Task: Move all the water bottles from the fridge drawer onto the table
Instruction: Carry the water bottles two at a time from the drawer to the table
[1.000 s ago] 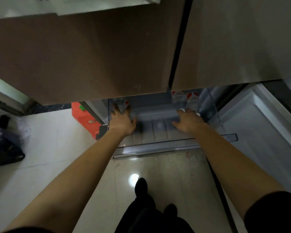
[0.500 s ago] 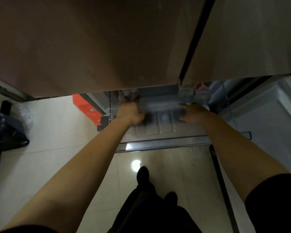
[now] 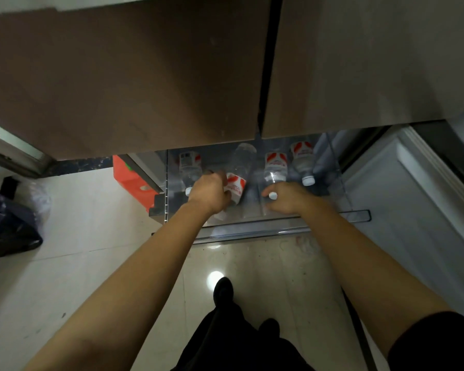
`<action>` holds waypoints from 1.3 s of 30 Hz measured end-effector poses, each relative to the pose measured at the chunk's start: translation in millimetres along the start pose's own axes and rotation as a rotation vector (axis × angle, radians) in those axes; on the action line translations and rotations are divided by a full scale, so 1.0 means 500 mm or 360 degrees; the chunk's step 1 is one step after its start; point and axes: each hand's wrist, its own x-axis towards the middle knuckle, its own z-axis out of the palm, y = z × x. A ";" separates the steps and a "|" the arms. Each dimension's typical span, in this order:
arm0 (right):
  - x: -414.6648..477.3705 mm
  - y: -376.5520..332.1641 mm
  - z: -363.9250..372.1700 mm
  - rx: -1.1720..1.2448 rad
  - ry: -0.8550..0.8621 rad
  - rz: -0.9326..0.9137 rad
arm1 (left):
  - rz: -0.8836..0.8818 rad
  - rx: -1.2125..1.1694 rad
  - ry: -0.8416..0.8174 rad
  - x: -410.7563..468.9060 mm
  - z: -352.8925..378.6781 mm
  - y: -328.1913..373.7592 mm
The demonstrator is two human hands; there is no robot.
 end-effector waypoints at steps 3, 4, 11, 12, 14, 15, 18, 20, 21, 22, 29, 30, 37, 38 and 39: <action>-0.030 -0.003 -0.008 0.0033 -0.0013 0.0044 | -0.0009 0.0161 -0.0314 -0.009 0.015 -0.003; -0.041 -0.003 -0.008 0.0052 0.0013 0.0069 | -0.0016 0.0214 -0.0403 -0.012 0.025 -0.006; -0.112 -0.008 -0.014 0.0179 0.0253 0.0051 | -0.0040 0.0152 -0.0933 0.005 0.048 -0.002; -0.122 -0.007 -0.015 0.0204 0.0321 0.0041 | -0.0062 0.0103 -0.0982 0.003 0.049 -0.001; -0.139 -0.009 -0.019 0.0249 0.0483 0.0001 | -0.0122 0.0040 -0.0931 -0.001 0.048 0.000; -0.146 -0.013 -0.023 0.0251 0.0565 -0.0025 | -0.0120 0.0038 -0.0864 -0.006 0.045 0.001; -0.162 -0.027 -0.040 0.0274 0.0808 -0.0057 | -0.0037 0.0097 -0.0463 -0.029 0.025 0.004; -0.169 -0.037 -0.050 0.0304 0.0943 -0.0042 | 0.0069 0.0135 -0.0117 -0.053 0.007 0.008; -0.172 -0.042 -0.054 0.0310 0.0983 -0.0038 | 0.0122 0.0126 0.0057 -0.065 -0.003 0.012; -0.174 -0.047 -0.056 0.0322 0.1005 -0.0030 | 0.0167 0.0109 0.0235 -0.075 -0.015 0.017; -0.164 -0.050 -0.028 0.0668 0.1124 0.0073 | 0.0200 0.0093 0.0734 -0.100 -0.065 0.014; -0.160 -0.049 -0.025 0.0689 0.1142 0.0095 | 0.0191 0.0012 0.0734 -0.101 -0.062 0.009; -0.130 -0.037 -0.019 0.0659 0.1261 0.0150 | 0.0059 -0.0571 0.0575 -0.086 -0.018 0.011; -0.126 -0.036 -0.017 0.0730 0.1280 0.0183 | 0.0077 -0.0719 0.0503 -0.087 -0.007 0.013; -0.121 -0.034 -0.017 0.0792 0.1294 0.0229 | 0.0094 -0.0863 0.0427 -0.086 0.002 0.015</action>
